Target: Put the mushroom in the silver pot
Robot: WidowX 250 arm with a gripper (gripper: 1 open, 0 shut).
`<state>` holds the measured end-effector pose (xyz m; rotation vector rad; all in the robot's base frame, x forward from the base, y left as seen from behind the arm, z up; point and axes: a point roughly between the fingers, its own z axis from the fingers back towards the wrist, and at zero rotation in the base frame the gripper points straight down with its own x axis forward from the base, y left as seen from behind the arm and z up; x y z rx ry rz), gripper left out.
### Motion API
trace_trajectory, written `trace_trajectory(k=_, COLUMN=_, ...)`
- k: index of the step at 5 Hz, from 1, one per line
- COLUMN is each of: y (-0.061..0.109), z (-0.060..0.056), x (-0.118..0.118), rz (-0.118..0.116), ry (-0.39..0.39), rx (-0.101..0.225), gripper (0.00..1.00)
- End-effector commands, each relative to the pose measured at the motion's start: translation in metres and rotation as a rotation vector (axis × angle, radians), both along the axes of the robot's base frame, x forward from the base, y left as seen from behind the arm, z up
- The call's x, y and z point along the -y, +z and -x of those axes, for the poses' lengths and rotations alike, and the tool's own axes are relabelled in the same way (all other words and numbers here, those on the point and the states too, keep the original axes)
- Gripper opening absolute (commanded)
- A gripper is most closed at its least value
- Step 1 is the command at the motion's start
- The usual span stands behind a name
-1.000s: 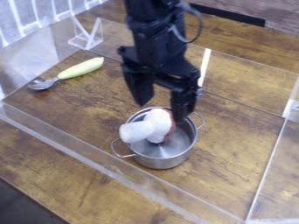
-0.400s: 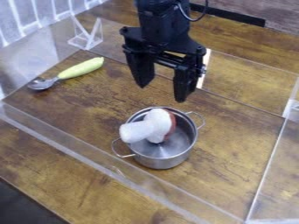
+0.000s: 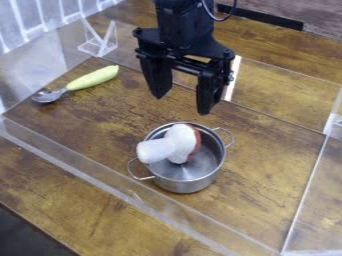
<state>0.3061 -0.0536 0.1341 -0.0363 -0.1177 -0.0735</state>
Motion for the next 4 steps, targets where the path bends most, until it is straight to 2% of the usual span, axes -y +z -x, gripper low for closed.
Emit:
trace_trajectory(k=1, y=0.022, z=0.005, x=-0.018, rz=-0.001, ry=-0.006, rx=0.06, gripper=1.0)
trace_trajectory(k=2, y=0.021, z=0.005, x=-0.031, rz=-0.004, ry=-0.02, rx=0.073, gripper=1.0)
trace_trajectory(k=3, y=0.016, z=-0.011, x=-0.037, rz=-0.014, ry=-0.052, rx=0.088, gripper=1.0)
trace_trajectory(k=4, y=0.008, z=-0.021, x=-0.042, rz=-0.018, ry=-0.079, rx=0.089, gripper=1.0)
